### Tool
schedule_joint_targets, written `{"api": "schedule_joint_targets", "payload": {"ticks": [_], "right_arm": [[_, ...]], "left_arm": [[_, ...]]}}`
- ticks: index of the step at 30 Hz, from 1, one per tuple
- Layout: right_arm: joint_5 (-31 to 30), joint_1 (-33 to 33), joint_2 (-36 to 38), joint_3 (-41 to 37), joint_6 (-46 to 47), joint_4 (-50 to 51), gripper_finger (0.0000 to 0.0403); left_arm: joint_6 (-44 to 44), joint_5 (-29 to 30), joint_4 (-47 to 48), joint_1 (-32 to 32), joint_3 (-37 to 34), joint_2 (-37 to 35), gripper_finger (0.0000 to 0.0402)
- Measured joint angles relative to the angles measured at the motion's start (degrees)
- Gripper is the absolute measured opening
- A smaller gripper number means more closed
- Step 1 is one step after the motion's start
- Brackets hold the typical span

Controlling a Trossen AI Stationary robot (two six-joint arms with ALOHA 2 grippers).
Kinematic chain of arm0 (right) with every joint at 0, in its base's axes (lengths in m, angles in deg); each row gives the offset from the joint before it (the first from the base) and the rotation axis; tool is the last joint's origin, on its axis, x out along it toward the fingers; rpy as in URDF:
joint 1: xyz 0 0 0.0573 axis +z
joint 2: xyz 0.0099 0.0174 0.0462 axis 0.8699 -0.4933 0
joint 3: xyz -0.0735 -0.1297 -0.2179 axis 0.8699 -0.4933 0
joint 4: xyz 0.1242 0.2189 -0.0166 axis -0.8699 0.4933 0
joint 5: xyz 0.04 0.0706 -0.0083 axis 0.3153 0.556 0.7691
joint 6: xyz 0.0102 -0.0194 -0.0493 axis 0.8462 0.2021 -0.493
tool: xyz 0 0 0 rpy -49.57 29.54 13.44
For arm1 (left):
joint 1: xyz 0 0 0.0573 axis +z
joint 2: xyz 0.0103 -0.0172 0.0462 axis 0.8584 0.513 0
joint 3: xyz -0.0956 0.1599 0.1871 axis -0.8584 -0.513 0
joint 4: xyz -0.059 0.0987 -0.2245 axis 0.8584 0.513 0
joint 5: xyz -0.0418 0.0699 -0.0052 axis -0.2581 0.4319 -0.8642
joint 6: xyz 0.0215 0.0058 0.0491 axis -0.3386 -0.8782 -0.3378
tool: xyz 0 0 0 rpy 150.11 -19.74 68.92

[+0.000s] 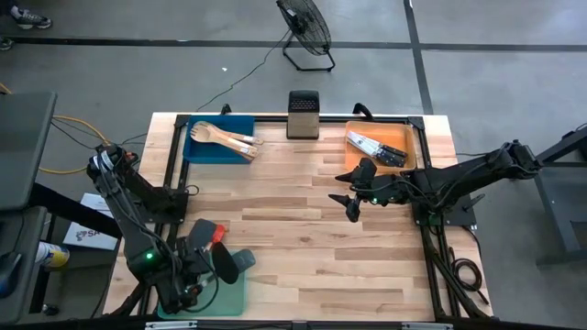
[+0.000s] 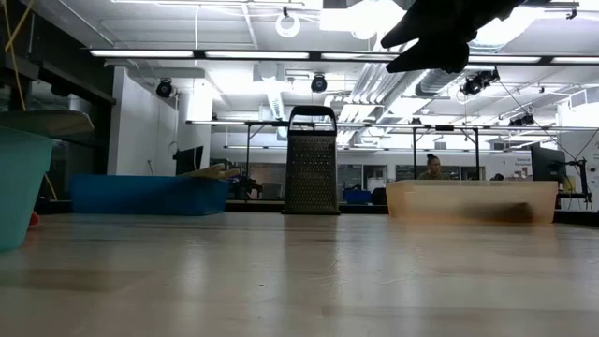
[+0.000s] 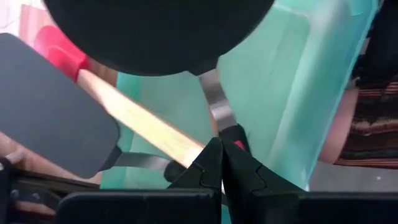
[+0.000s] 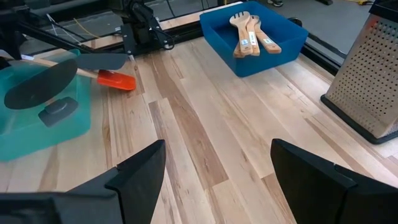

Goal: Pick & Place Kitchen Items
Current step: Adjust the spatulas in the green bin

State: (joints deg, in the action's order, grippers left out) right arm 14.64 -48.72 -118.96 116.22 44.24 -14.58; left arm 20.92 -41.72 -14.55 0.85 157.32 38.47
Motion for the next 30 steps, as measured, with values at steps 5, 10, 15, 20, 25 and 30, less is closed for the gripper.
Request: {"api": "schedule_joint_targets", "payload": {"ticks": [5, 10, 15, 20, 25, 30], "right_arm": [[0.0, 0.0, 0.0, 0.0, 0.1, 0.0, 0.0283], [0.0, 0.0, 0.0, 0.0, 0.3, 0.0, 0.0283], [0.5, 0.0, 0.0, 0.0, 0.3, 0.0, 0.0283], [1.9, 0.3, 0.0, 0.0, 0.3, 0.0, 0.0283], [2.4, 0.7, 0.0, 0.0, 0.3, 0.1, 0.0283], [2.7, 0.8, 0.0, 0.0, 0.4, 0.0, 0.0283]], "left_arm": [[-0.2, 0.0, 3.0, 0.0, 0.0, 0.0, 0.0], [-0.2, -0.2, 3.7, 0.0, 0.0, 0.0, 0.0], [-0.1, -0.9, 2.3, 0.0, 0.0, 0.0, 0.0], [1.0, -0.9, 1.2, 0.0, 0.0, 1.0, 0.0], [0.7, -4.3, 0.4, 0.0, 0.0, 4.4, 0.0], [0.7, -5.4, -1.2, 0.0, -0.1, 7.5, 0.0]]}}
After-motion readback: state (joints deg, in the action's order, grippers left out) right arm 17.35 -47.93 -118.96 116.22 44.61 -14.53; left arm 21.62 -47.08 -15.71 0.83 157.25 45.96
